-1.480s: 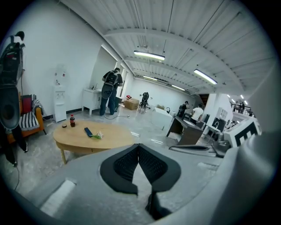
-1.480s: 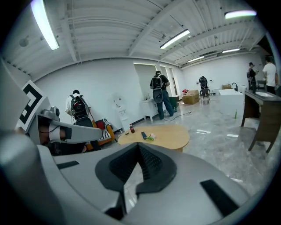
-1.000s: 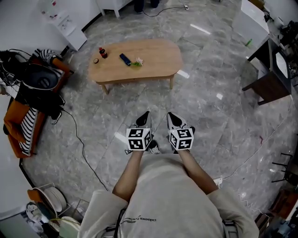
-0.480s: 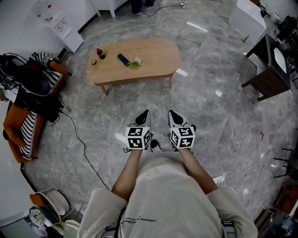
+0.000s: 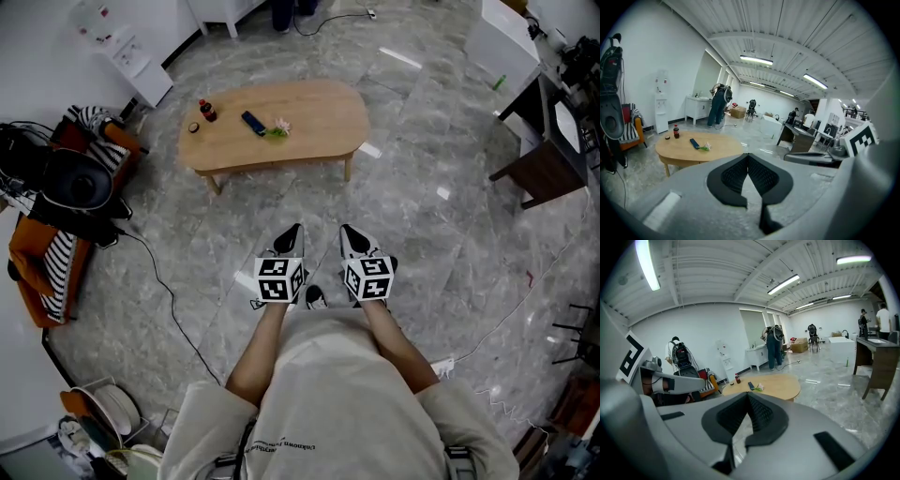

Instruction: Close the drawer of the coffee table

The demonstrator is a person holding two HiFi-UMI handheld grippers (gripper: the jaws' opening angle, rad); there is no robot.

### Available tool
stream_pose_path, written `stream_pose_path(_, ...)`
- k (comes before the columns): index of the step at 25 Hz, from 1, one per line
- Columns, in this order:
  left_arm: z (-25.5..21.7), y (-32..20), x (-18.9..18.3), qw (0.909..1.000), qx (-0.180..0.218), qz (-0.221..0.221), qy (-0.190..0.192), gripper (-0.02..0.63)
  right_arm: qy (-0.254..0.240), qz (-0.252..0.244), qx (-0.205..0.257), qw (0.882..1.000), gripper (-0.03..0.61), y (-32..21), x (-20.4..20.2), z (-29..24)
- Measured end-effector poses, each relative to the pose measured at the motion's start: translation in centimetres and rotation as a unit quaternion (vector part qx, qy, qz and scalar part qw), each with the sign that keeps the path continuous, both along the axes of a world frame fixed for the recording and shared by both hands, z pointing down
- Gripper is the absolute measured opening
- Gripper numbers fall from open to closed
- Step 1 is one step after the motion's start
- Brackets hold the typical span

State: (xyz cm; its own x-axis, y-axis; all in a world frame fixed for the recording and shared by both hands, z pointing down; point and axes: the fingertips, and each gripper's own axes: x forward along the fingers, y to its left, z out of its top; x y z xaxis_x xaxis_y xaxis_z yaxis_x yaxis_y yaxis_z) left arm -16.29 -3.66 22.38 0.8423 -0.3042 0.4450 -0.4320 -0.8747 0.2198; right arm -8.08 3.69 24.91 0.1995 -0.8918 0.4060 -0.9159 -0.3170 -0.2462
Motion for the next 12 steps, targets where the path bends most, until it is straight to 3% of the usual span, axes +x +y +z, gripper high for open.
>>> stream_pose_path(12,-0.1,0.2,0.9,1.0000,-0.001,0.004,0.004,0.009,0.011,-0.001,-0.005,1.000,0.017,0.5,0.6,-0.2)
